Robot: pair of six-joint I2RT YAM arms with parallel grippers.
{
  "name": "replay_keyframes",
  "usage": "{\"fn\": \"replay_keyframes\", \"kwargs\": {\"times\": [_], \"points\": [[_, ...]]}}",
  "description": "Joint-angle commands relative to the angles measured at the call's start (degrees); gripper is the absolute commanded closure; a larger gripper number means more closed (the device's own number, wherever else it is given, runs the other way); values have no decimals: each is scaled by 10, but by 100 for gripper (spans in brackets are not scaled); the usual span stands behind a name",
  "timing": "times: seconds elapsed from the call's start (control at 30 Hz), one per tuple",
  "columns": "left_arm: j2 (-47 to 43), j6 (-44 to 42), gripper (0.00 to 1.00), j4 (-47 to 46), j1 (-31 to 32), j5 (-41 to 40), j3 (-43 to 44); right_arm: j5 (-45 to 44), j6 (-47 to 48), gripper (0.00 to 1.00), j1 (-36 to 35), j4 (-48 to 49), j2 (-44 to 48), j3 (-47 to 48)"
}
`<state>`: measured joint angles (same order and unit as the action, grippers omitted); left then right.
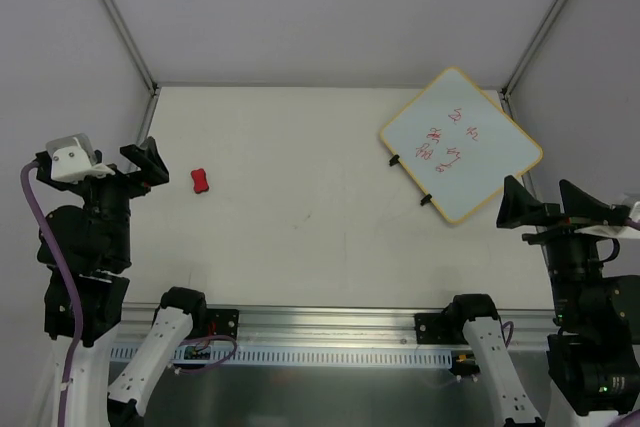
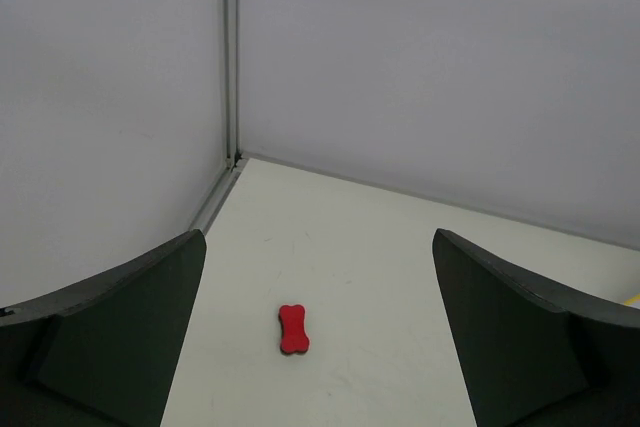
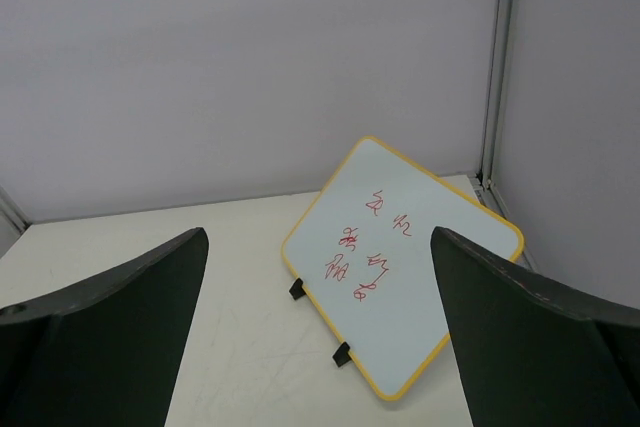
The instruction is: Erase the whiteboard
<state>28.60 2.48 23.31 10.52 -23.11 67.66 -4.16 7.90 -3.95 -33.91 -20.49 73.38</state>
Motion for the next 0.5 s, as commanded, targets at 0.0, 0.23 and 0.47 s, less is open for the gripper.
{"fn": "replay_keyframes", "kwargs": {"times": [0.0,0.23,0.47], "points": [[23,21,1,-5,4,3,-1,21,-15,1,3,-8,-35,12],[72,80,1,3,3,83,-42,47,-109,1,3,-14,-147,-19],[116,97,1,10,3,167,-81,-1,-57,1,17,38,-332,11]]}}
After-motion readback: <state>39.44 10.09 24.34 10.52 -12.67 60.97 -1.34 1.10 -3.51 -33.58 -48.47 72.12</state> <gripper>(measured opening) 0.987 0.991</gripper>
